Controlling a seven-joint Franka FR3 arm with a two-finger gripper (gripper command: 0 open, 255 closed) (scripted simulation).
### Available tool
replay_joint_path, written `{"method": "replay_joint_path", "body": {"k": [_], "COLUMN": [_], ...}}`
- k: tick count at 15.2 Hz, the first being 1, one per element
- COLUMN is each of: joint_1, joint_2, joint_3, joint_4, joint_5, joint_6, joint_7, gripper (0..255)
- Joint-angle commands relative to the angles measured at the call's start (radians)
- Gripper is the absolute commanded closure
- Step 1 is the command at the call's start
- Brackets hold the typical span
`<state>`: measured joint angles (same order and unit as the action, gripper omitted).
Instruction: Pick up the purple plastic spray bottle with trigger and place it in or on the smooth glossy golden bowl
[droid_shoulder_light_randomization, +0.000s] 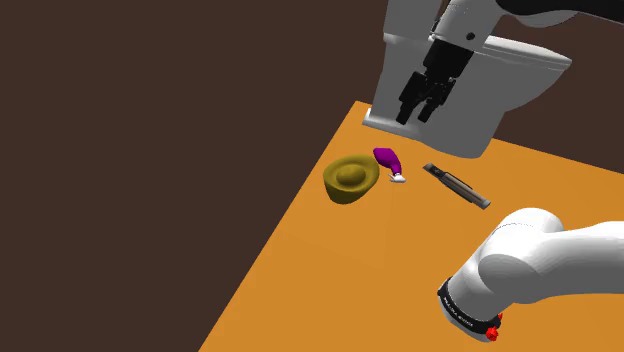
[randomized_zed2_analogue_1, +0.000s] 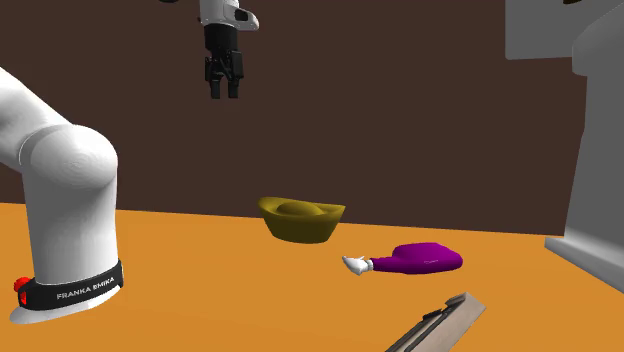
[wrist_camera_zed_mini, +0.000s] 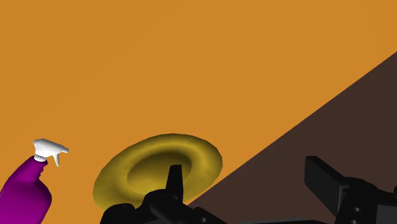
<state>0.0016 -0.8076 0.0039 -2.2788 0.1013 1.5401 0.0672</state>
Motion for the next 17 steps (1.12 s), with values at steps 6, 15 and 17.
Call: {"method": "replay_joint_path", "body": {"k": [6,15,17], "joint_1": [-0.047,-0.129,-0.146], "joint_2": [0.043,0.190,0.234], "joint_3": [-0.049,-0.147,-0.170], "joint_4": [-0.088,-0.185,-0.196], "joint_5": [-0.039,-0.094,-0.102], "joint_6": [0.142,0.407,0.467], "joint_7": [-0.021,-0.055,-0.063], "gripper": [0,0,0]}}
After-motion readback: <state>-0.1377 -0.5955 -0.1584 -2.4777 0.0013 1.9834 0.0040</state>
